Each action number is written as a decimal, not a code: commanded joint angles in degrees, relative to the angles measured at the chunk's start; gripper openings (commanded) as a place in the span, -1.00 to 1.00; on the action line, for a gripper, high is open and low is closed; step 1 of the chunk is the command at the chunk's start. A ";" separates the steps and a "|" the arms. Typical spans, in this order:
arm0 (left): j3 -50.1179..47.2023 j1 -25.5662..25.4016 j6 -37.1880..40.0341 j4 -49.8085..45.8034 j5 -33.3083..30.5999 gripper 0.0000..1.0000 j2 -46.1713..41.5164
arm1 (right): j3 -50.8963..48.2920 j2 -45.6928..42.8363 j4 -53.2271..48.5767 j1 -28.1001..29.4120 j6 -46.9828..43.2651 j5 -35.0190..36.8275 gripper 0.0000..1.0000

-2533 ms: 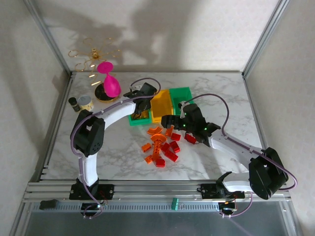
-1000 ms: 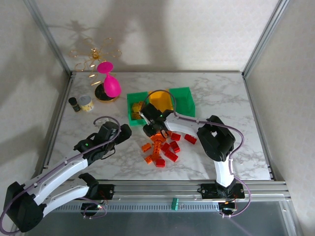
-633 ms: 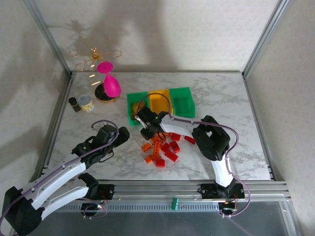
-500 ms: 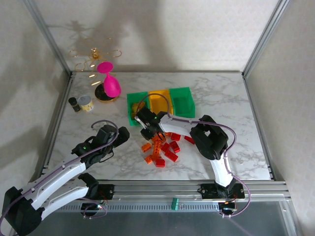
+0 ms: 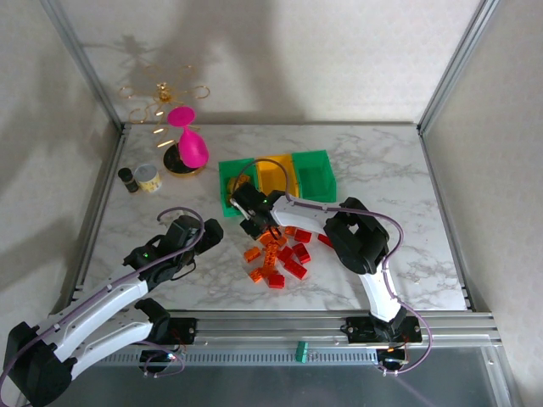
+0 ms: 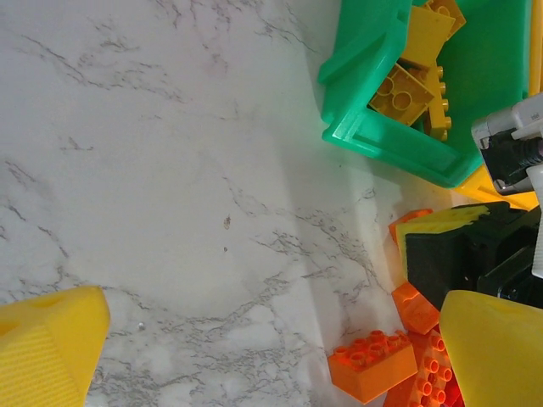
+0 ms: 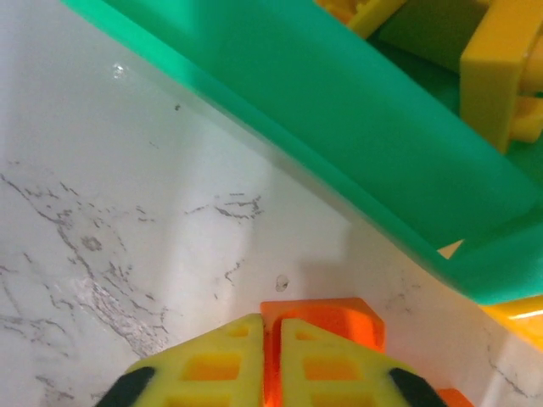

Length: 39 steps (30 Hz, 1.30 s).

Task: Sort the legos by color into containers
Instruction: Pick up the lego from the center of the table, then place the lego in the container.

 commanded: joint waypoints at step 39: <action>16.14 -0.06 5.91 7.96 0.98 0.99 15.69 | 13.88 1.62 9.64 -16.46 9.90 -1.79 -1.00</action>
